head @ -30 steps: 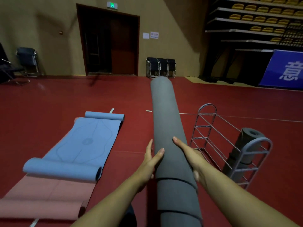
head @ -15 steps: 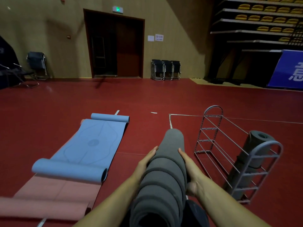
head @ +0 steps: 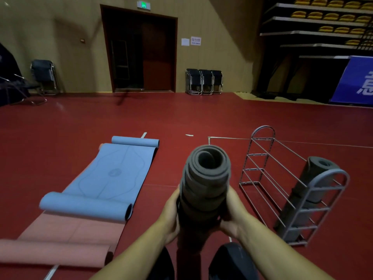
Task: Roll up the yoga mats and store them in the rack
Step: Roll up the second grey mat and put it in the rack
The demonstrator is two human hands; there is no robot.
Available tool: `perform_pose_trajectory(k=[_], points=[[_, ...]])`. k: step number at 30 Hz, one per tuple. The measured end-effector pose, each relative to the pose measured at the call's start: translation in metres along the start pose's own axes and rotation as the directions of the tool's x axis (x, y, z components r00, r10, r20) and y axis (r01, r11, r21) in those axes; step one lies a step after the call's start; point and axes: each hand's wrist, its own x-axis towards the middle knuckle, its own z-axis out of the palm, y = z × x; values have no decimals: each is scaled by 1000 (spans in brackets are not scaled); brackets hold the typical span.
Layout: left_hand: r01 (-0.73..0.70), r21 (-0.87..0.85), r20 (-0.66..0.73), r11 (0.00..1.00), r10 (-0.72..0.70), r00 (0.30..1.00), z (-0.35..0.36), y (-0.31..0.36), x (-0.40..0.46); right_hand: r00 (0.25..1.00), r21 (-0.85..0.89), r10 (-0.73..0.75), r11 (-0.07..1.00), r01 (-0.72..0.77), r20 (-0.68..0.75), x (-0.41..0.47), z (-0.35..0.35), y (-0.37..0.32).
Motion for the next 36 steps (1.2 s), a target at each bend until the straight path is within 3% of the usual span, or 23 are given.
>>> perform_pose_trajectory(k=[8, 15, 19, 24, 27, 33, 36], points=[[43, -119, -32, 992, -47, 998, -5, -14, 1, 995, -30, -44, 998, 47, 85, -1, -1, 0], [152, -44, -61, 987, -154, 986, -15, -25, -2, 990, -132, -119, 983, 127, 71, 3, -4, 21], [245, 99, -95, 964, -236, 967, -29, -30, -3, 996, -150, -76, 985, 84, 55, 7, -11, 36], [264, 391, -168, 882, -214, 962, -47, -21, -2, 999, -157, -33, 987, 34, 10, 6, -15, 41], [155, 482, -94, 862, -124, 988, -39, -7, -4, 1000, -202, -1, 979, 2, 5, 5, -23, 42], [-171, 465, 98, 869, 142, 985, -3, 31, -1, 999, -283, 48, 958, -46, -1, 7, -28, 55], [-202, 463, 101, 863, 175, 979, -11, 30, 6, 999, -339, 9, 941, -19, -33, 8, -30, 61]])
